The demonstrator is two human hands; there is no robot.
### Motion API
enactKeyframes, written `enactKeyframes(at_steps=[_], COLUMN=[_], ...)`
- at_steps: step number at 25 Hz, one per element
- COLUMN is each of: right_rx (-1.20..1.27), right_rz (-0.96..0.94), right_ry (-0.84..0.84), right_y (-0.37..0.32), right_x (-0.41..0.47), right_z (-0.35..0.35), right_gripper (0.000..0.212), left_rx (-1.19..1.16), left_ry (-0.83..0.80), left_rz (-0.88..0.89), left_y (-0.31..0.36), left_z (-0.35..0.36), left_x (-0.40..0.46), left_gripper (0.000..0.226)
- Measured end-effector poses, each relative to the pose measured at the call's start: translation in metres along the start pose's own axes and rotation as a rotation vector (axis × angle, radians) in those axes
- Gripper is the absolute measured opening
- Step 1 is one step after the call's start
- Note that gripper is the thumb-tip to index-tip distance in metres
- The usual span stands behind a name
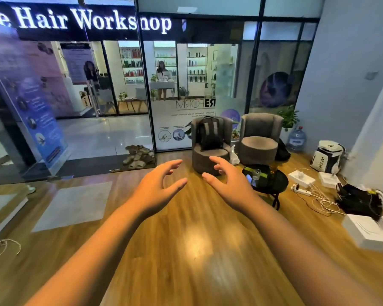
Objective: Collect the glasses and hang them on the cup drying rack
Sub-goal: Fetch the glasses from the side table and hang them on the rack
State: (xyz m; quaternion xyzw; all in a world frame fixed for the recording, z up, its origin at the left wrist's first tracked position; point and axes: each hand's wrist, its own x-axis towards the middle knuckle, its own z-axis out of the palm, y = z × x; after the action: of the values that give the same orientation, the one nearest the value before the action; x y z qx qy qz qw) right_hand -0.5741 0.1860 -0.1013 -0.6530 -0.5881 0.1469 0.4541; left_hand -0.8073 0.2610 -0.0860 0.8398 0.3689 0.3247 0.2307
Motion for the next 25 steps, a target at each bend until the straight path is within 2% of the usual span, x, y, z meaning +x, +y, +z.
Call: enactKeyframes(at_steps=[9, 14, 25], right_rx=[-0.060, -0.086, -0.204], right_rz=[0.046, 0.119, 0.301], right_ry=[0.001, 0.037, 0.299], right_y=[0.085, 0.128, 0.193], right_x=[0.175, 0.246, 0.415], right_z=[-0.014, -0.017, -0.011], right_gripper=[0.068, 0.071, 0.071], left_rx=[-0.038, -0.043, -0.151], left_ry=[-0.026, -0.070, -0.228], left_rz=[-0.007, 0.065, 0.268], left_y=[-0.064, -0.106, -0.200], left_z=[0.040, 0.068, 0.101], left_x=[0.184, 0.271, 0.513], left_gripper=[0.065, 0.063, 0.059])
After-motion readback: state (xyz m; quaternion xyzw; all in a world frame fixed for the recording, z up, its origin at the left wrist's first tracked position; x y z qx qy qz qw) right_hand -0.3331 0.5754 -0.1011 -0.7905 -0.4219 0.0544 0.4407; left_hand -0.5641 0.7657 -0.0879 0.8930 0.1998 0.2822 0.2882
